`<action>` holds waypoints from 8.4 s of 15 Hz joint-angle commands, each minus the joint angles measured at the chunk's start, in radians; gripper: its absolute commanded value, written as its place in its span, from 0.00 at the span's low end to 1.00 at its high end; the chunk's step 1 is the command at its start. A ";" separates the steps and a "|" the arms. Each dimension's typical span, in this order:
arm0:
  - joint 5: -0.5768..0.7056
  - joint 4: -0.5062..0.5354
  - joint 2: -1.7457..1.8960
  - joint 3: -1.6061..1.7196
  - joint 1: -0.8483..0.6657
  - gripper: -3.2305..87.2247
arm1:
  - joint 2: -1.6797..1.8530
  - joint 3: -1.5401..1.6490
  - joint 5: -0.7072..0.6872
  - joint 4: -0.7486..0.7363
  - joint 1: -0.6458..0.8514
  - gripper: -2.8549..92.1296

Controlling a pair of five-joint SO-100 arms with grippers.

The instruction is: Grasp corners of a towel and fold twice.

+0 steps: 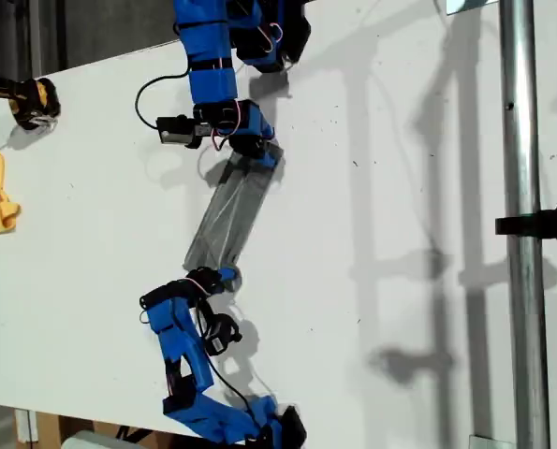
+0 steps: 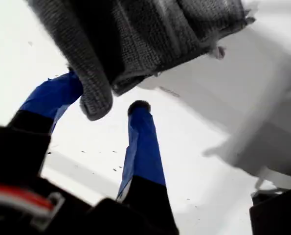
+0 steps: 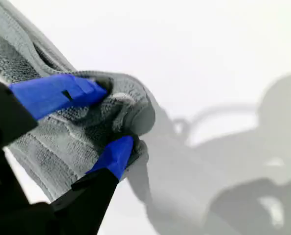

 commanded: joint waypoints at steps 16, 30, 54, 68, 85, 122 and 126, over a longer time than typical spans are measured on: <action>-0.428 -0.597 2.103 1.614 0.095 0.26 | 1.355 0.330 0.204 0.308 -0.026 0.36; -0.704 -0.466 2.651 2.046 0.276 0.17 | 0.054 0.097 0.224 -0.124 0.032 0.38; -0.719 -0.379 2.651 2.028 0.241 0.15 | -0.258 -0.084 -0.118 -0.218 0.328 0.03; -0.721 -0.379 2.651 2.014 0.244 0.14 | 0.937 0.235 -0.029 -0.061 0.314 0.03; -0.727 -0.347 2.651 1.996 0.245 0.14 | -0.612 -0.623 -0.321 -0.595 0.420 0.03; -0.974 -0.382 2.651 2.204 0.373 0.01 | 1.362 0.669 0.071 0.110 -0.060 0.06; -0.804 -0.259 2.648 2.203 0.377 0.01 | 1.364 0.669 0.006 0.121 -0.064 0.06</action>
